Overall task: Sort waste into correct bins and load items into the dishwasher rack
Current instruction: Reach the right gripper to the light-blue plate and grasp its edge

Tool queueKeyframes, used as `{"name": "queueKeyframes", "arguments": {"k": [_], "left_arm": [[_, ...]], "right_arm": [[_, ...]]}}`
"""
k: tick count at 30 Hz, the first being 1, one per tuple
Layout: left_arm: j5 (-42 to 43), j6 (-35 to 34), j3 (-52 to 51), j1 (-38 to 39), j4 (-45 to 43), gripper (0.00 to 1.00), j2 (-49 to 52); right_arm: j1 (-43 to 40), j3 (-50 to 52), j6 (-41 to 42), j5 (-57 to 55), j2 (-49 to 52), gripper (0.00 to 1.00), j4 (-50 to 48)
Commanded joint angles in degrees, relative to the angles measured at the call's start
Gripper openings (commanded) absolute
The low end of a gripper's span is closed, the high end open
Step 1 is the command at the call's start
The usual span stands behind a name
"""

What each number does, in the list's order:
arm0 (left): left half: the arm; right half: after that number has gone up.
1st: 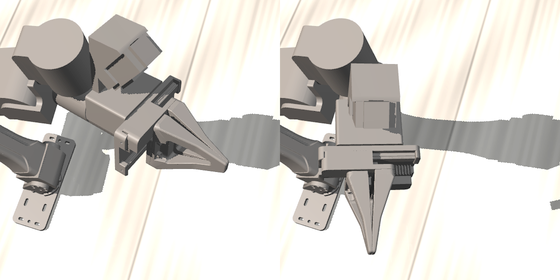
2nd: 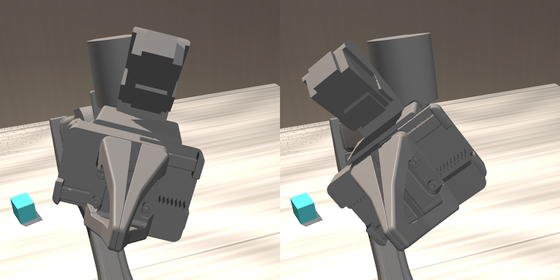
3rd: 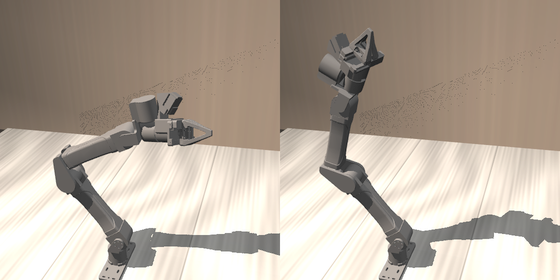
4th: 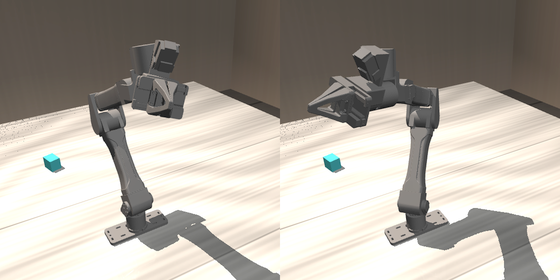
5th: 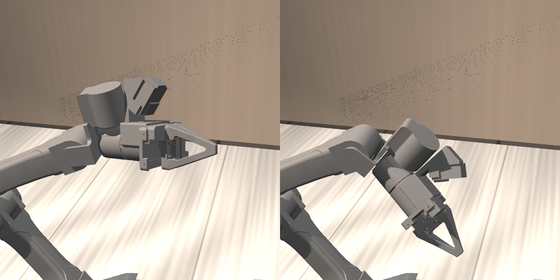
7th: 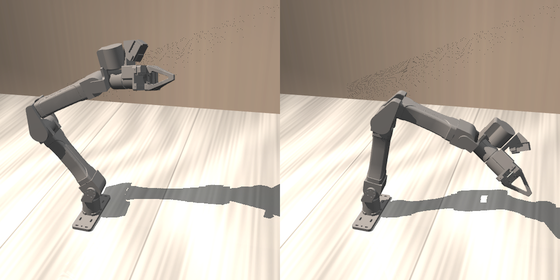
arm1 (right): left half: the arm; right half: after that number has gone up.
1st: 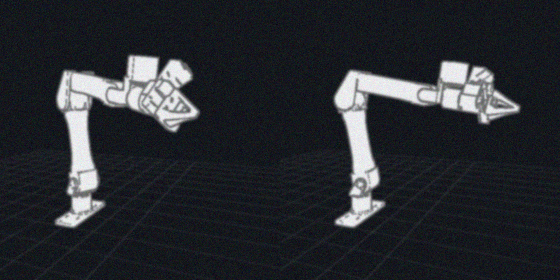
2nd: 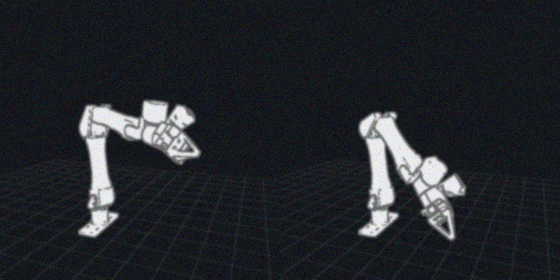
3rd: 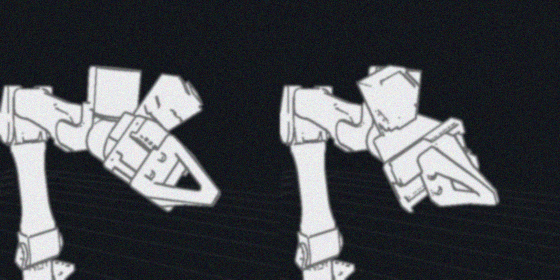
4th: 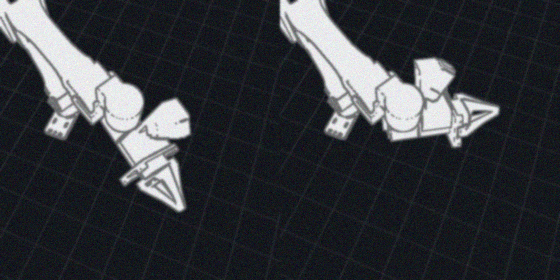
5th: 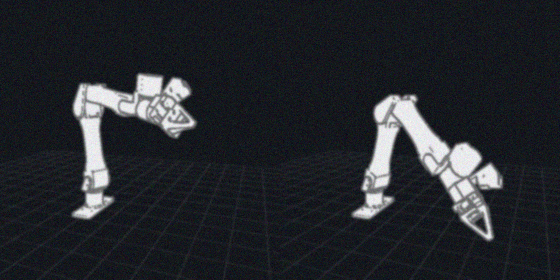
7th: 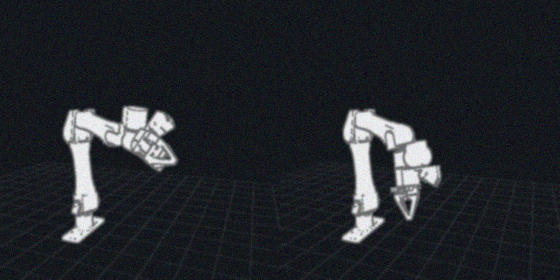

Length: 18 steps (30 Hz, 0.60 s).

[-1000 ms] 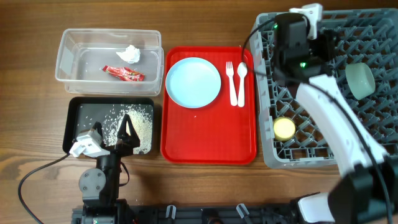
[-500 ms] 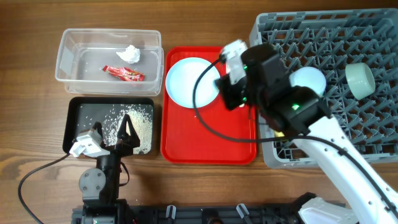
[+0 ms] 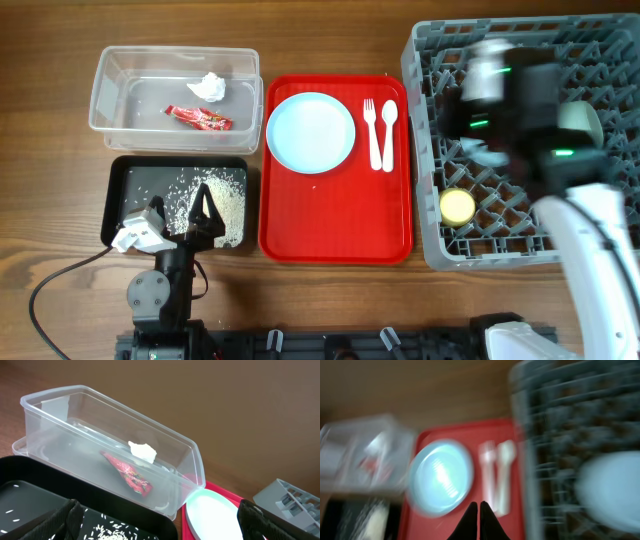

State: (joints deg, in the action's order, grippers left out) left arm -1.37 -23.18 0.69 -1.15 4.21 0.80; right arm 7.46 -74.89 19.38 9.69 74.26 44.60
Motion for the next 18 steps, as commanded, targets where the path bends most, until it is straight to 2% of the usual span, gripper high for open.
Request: {"name": "queueKeyframes", "arguments": {"k": [1, 8, 18], "left_arm": [[0.5, 0.3, -0.4, -0.3, -0.2, 1.00, -0.4], [0.5, 0.3, -0.4, -0.3, -0.2, 1.00, -0.4], [0.5, 0.3, -0.4, -0.3, -0.2, 1.00, -0.4]], "right_arm": [[-15.9, -0.6, -0.1, -0.3, -0.3, 0.04, 0.8], [-32.1, -0.6, -0.6, -3.0, 6.9, 0.04, -2.3], [-37.6, -0.6, 0.3, -6.1, 17.9, 0.04, -12.0]]}}
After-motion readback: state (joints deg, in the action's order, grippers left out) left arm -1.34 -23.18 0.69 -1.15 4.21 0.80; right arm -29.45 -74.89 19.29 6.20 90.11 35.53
